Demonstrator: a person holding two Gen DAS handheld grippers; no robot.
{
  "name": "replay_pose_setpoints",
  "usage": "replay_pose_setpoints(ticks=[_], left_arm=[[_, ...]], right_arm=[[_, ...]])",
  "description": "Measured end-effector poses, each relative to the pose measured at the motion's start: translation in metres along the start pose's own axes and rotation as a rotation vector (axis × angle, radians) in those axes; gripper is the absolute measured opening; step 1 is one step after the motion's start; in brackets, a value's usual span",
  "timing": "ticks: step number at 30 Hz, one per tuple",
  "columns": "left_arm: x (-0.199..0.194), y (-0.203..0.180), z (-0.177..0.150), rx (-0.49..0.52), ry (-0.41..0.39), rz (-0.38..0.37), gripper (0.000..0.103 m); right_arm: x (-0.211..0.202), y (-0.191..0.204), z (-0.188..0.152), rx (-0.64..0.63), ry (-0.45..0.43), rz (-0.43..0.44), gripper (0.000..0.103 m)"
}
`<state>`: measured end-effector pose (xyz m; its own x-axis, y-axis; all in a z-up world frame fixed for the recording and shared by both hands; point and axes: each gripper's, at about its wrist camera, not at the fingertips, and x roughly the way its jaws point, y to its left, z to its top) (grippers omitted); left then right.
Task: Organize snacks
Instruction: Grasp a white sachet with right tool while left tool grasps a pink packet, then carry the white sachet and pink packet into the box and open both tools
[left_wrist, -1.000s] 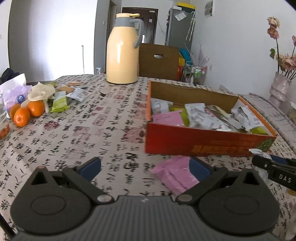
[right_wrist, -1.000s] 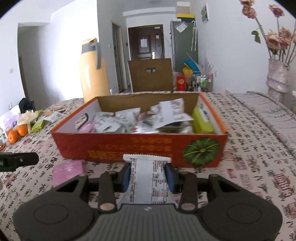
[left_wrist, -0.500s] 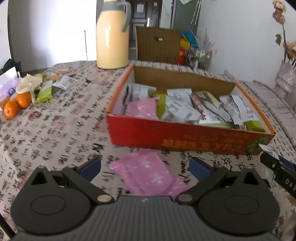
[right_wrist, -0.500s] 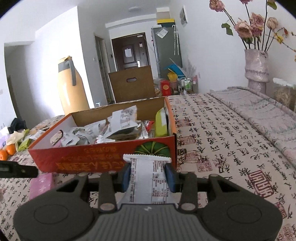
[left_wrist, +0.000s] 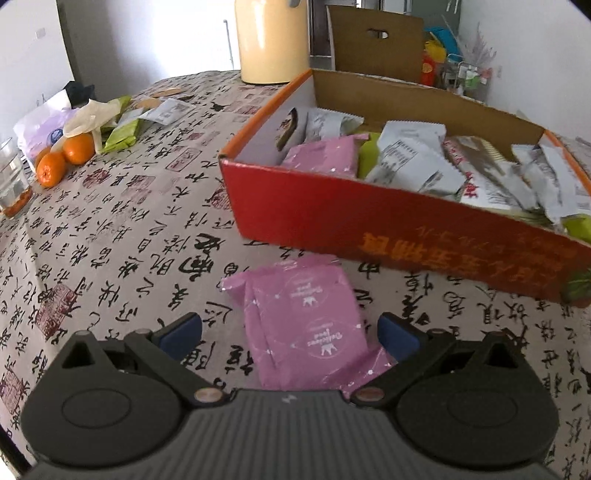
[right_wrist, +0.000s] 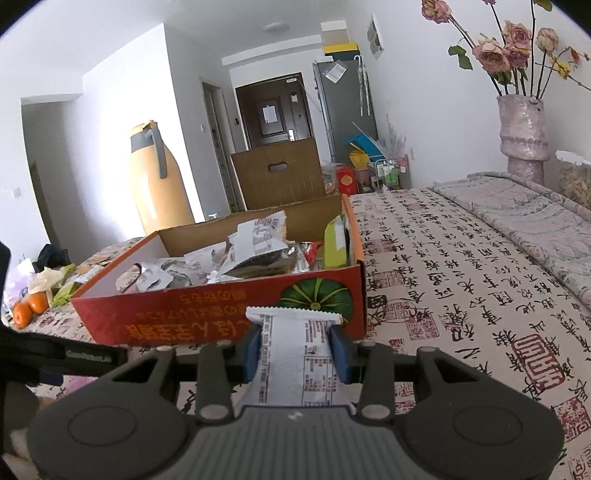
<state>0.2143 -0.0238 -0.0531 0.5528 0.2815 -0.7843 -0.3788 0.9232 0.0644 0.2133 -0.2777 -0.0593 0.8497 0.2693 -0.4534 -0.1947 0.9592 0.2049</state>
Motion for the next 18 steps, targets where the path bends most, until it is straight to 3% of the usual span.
replay_pose_setpoints(ticks=[7, 12, 14, 18], left_arm=[[0.0, 0.004, -0.003, 0.001, -0.012, -0.026, 0.101], [-0.006, 0.009, -0.005, 0.019, -0.031, -0.072, 0.078], [-0.01, 0.012, -0.007, 0.029, -0.04, -0.086, 0.063], [-0.012, 0.018, -0.009, 0.039, -0.049, -0.101, 0.063]], right_arm=[[0.0, 0.001, -0.001, -0.001, -0.001, -0.003, 0.039], [0.001, 0.001, -0.001, -0.001, 0.002, -0.018, 0.039], [0.001, 0.002, -0.001, -0.006, 0.005, -0.025, 0.039], [0.002, 0.005, -0.001, -0.021, 0.013, -0.035, 0.039]])
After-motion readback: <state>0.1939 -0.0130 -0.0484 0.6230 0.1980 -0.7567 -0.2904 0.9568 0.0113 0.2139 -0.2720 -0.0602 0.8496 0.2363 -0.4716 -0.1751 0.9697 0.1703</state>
